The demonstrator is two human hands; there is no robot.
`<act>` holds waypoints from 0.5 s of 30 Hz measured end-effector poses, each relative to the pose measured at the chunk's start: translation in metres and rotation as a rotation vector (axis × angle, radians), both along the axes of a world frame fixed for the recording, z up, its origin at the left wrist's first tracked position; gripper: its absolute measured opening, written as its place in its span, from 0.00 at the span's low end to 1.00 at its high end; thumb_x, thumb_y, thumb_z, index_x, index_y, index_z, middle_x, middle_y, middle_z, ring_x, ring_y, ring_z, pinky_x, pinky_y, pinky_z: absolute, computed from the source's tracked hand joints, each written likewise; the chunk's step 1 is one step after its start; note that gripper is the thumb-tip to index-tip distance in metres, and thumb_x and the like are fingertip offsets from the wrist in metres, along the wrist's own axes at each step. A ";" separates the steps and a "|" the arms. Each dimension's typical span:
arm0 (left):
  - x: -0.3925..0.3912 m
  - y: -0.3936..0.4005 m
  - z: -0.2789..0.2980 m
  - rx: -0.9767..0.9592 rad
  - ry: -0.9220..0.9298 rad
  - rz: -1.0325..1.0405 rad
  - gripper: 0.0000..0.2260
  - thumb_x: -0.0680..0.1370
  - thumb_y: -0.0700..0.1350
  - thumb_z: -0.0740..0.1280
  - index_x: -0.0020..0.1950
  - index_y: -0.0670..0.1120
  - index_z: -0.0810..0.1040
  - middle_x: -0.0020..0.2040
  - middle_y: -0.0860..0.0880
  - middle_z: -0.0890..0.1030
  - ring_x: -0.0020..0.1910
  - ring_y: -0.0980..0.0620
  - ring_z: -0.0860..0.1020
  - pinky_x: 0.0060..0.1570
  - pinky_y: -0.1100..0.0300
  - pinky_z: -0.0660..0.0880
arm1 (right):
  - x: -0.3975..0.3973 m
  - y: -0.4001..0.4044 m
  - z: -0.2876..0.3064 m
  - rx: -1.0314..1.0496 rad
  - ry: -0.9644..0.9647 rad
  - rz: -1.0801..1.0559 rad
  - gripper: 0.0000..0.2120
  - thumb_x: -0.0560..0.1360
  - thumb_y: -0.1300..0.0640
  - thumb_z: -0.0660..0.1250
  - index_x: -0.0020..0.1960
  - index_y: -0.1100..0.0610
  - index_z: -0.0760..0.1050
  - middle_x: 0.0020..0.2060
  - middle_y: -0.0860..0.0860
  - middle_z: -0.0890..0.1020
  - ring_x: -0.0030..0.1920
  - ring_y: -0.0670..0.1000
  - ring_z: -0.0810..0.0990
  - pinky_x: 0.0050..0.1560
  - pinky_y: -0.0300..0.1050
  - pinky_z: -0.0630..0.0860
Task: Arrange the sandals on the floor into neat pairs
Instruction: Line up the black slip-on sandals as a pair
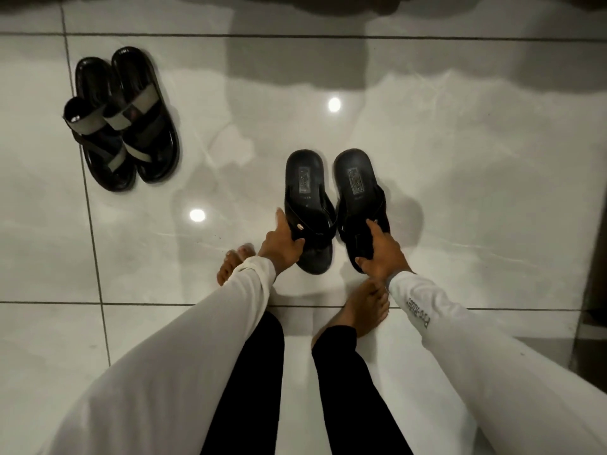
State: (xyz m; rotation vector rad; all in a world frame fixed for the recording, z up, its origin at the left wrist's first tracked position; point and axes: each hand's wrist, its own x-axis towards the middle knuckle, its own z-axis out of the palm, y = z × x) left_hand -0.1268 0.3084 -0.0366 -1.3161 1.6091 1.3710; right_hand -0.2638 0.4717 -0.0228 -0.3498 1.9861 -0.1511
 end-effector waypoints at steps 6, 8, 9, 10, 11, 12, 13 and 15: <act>0.025 -0.023 0.030 -0.116 -0.135 -0.428 0.39 0.81 0.54 0.63 0.82 0.56 0.39 0.62 0.39 0.82 0.64 0.34 0.78 0.69 0.36 0.67 | 0.007 0.005 0.043 0.135 0.023 0.101 0.43 0.73 0.61 0.70 0.81 0.51 0.51 0.71 0.63 0.68 0.68 0.64 0.73 0.68 0.55 0.72; 0.029 -0.029 0.034 -0.114 -0.111 -0.508 0.41 0.80 0.53 0.65 0.82 0.57 0.39 0.64 0.39 0.79 0.63 0.34 0.78 0.67 0.36 0.71 | 0.009 0.002 0.052 0.193 0.067 0.188 0.44 0.73 0.60 0.70 0.81 0.48 0.49 0.72 0.61 0.65 0.67 0.65 0.72 0.66 0.58 0.74; 0.031 -0.032 0.034 -0.120 -0.105 -0.518 0.41 0.80 0.53 0.65 0.82 0.57 0.39 0.65 0.39 0.78 0.63 0.35 0.78 0.66 0.36 0.72 | 0.010 -0.001 0.054 0.213 0.104 0.234 0.44 0.73 0.60 0.70 0.81 0.48 0.48 0.73 0.61 0.64 0.68 0.65 0.72 0.65 0.58 0.74; 0.030 -0.034 0.031 -0.128 -0.101 -0.514 0.41 0.80 0.53 0.66 0.82 0.57 0.40 0.66 0.39 0.77 0.63 0.35 0.78 0.65 0.36 0.74 | 0.009 -0.005 0.054 0.231 0.151 0.275 0.45 0.73 0.60 0.71 0.81 0.48 0.48 0.74 0.61 0.62 0.69 0.65 0.71 0.65 0.59 0.74; 0.031 -0.036 0.029 -0.144 -0.103 -0.505 0.41 0.79 0.54 0.67 0.82 0.58 0.40 0.66 0.39 0.77 0.63 0.35 0.78 0.64 0.36 0.75 | 0.008 -0.009 0.054 0.237 0.208 0.325 0.45 0.74 0.60 0.70 0.81 0.47 0.47 0.76 0.61 0.60 0.71 0.65 0.69 0.67 0.60 0.72; 0.033 -0.039 0.026 -0.161 -0.109 -0.496 0.42 0.79 0.55 0.67 0.82 0.59 0.41 0.67 0.40 0.77 0.64 0.36 0.78 0.64 0.37 0.75 | 0.008 -0.014 0.052 0.232 0.264 0.384 0.44 0.74 0.59 0.70 0.81 0.47 0.47 0.78 0.61 0.57 0.73 0.64 0.67 0.69 0.61 0.70; 0.033 -0.041 0.022 -0.169 -0.113 -0.487 0.42 0.79 0.56 0.67 0.82 0.60 0.41 0.68 0.40 0.77 0.64 0.35 0.78 0.63 0.37 0.76 | 0.006 -0.018 0.048 0.225 0.306 0.429 0.43 0.75 0.58 0.69 0.81 0.47 0.47 0.79 0.61 0.55 0.75 0.64 0.64 0.70 0.63 0.67; 0.028 -0.041 0.007 -0.182 -0.116 -0.461 0.42 0.78 0.59 0.67 0.81 0.62 0.41 0.69 0.39 0.77 0.64 0.34 0.79 0.62 0.36 0.76 | -0.002 -0.023 0.029 0.196 0.325 0.483 0.44 0.75 0.58 0.70 0.81 0.49 0.46 0.80 0.63 0.51 0.78 0.65 0.57 0.72 0.63 0.65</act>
